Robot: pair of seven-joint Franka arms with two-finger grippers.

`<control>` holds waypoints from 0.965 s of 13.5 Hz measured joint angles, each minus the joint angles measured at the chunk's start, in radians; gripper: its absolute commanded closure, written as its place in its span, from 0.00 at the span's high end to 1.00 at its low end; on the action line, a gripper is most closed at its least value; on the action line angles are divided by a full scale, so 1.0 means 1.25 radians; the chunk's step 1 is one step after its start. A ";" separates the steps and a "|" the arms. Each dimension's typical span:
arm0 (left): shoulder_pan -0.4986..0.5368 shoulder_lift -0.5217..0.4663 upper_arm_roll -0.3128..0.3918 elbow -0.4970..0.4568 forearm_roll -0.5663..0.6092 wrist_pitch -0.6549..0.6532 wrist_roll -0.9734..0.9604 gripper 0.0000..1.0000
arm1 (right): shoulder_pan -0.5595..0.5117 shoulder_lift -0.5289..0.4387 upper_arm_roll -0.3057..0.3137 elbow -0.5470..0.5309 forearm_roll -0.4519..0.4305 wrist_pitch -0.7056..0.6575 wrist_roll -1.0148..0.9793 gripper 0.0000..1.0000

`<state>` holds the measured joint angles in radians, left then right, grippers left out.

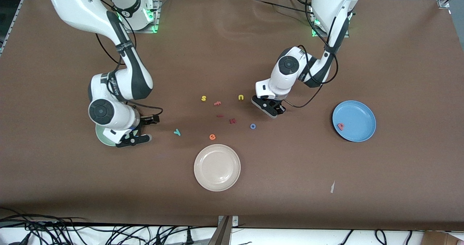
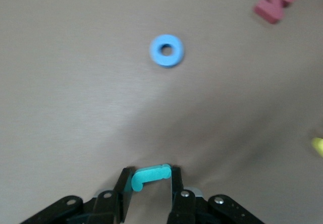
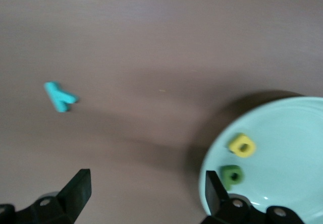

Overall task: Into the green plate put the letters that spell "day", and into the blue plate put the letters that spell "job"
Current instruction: 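Drop the cyan j on the blue plate while the right gripper reaches y, then grasp the cyan y with the right gripper while the left gripper reaches blue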

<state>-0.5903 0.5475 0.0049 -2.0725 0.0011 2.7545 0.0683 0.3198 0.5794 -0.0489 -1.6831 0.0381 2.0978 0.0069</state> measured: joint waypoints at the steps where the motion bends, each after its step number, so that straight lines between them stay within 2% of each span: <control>1: 0.005 -0.003 0.011 0.005 0.000 0.002 -0.001 0.10 | 0.000 0.004 0.014 0.002 0.000 0.003 0.000 1.00; 3: 0.037 -0.024 0.022 0.015 0.000 -0.004 -0.002 0.11 | 0.001 0.015 0.037 0.002 -0.001 0.017 -0.001 1.00; 6: 0.134 -0.082 0.026 0.019 0.000 -0.092 0.018 0.13 | 0.013 0.034 0.052 0.002 -0.014 0.066 -0.004 1.00; 9: 0.263 -0.129 0.028 0.011 0.000 -0.173 0.144 0.14 | 0.045 0.050 0.055 0.002 -0.027 0.108 -0.005 1.00; 11: 0.346 -0.147 0.029 -0.005 0.000 -0.190 0.248 0.14 | 0.056 0.058 0.055 0.002 -0.054 0.132 -0.014 1.00; 12: 0.379 -0.157 0.029 -0.016 0.000 -0.196 0.292 0.21 | 0.058 0.063 0.055 0.002 -0.064 0.147 -0.024 1.00; 13: 0.405 -0.169 0.029 -0.029 0.000 -0.201 0.327 0.38 | 0.059 0.069 0.055 0.002 -0.068 0.163 -0.039 1.00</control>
<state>-0.0834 0.3357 0.0413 -2.1092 0.0012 2.5027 0.4775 0.3935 0.6653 0.0204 -1.6803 -0.0462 2.3012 -0.0422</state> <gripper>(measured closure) 0.648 0.000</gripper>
